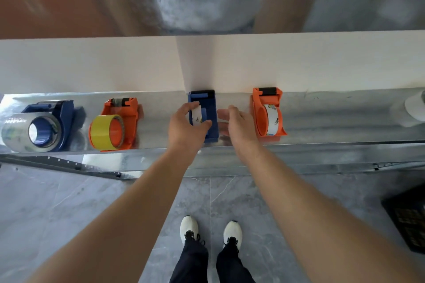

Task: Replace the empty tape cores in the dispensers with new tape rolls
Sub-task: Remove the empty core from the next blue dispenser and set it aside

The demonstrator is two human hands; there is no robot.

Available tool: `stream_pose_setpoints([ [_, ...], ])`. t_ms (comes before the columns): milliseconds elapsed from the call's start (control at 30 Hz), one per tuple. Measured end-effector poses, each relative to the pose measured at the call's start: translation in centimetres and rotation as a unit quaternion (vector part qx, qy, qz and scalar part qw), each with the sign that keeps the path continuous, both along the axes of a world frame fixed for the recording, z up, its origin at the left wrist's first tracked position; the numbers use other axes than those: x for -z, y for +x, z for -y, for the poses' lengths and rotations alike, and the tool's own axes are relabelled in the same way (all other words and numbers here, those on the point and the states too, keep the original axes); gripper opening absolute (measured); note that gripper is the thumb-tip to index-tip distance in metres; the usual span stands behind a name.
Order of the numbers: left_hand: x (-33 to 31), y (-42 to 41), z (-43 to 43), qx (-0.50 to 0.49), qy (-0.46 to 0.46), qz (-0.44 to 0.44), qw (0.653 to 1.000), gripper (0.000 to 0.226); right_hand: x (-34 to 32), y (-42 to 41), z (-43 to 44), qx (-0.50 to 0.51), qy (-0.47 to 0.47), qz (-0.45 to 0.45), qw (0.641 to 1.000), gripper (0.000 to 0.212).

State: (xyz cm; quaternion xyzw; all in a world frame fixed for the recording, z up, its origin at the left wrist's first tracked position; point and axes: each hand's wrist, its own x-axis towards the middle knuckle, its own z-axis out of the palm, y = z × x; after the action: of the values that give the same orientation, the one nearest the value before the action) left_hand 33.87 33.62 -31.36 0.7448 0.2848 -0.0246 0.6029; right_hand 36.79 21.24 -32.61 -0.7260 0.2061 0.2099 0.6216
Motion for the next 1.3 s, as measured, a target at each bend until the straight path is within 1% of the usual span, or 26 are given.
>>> stream_pose_setpoints([
  [167,0.8,-0.3,-0.5,-0.022,-0.026,0.015,0.999,0.052,0.8,-0.3,-0.1,0.003,-0.002,-0.003,1.0,0.046],
  [267,0.7,-0.4,-0.9,-0.055,-0.093,-0.002,0.994,0.05,1.3,-0.4,0.0,0.005,-0.001,0.008,1.0,0.039],
  [400,0.9,-0.5,-1.4,-0.082,-0.175,-0.015,0.981,0.046,0.9,-0.3,0.5,-0.012,-0.019,0.043,0.999,0.022],
  [567,0.9,-1.1,-1.0,-0.102,-0.258,-0.013,0.961,0.058,1.0,-0.3,0.9,-0.007,-0.075,0.088,0.993,0.027],
  [667,1.0,-1.4,-0.8,-0.121,-0.288,-0.021,0.95,0.052,1.0,-0.6,1.0,0.002,-0.109,0.122,0.987,0.027],
  [767,1.4,-1.5,-0.8,-0.125,-0.28,-0.024,0.951,0.047,0.7,-0.7,1.1,0.008,-0.127,0.145,0.981,0.026],
  [867,1.7,-1.6,-0.9,-0.127,-0.246,-0.028,0.96,0.043,0.5,-0.7,1.0,0.014,-0.132,0.159,0.978,0.027],
  [1000,2.3,-1.6,-1.2,-0.101,-0.151,-0.04,0.983,0.013,0.3,-0.7,0.8,0.009,-0.14,0.174,0.975,0.026],
  [1033,2.5,-1.5,-1.2,-0.096,-0.126,-0.042,0.986,0.009,0.3,-0.7,0.8,0.008,-0.142,0.178,0.974,0.026],
  [1100,2.7,-1.5,-1.2,-0.108,-0.083,-0.038,0.99,0.014,0.4,-0.6,0.7,0.003,-0.147,0.188,0.971,0.027],
  [1167,2.9,-1.6,-1.3,-0.127,-0.057,-0.042,0.989,0.027,0.5,-0.7,0.4,-0.007,-0.152,0.196,0.969,0.028],
  [1233,3.0,-1.6,-1.5,-0.124,-0.044,-0.052,0.99,0.018,0.7,-0.6,0.2,-0.018,-0.158,0.205,0.966,0.028],
  [1300,3.2,-1.7,-1.6,-0.121,-0.037,-0.063,0.99,0.016,0.7,-0.6,0.0,-0.025,-0.16,0.211,0.964,0.027],
])
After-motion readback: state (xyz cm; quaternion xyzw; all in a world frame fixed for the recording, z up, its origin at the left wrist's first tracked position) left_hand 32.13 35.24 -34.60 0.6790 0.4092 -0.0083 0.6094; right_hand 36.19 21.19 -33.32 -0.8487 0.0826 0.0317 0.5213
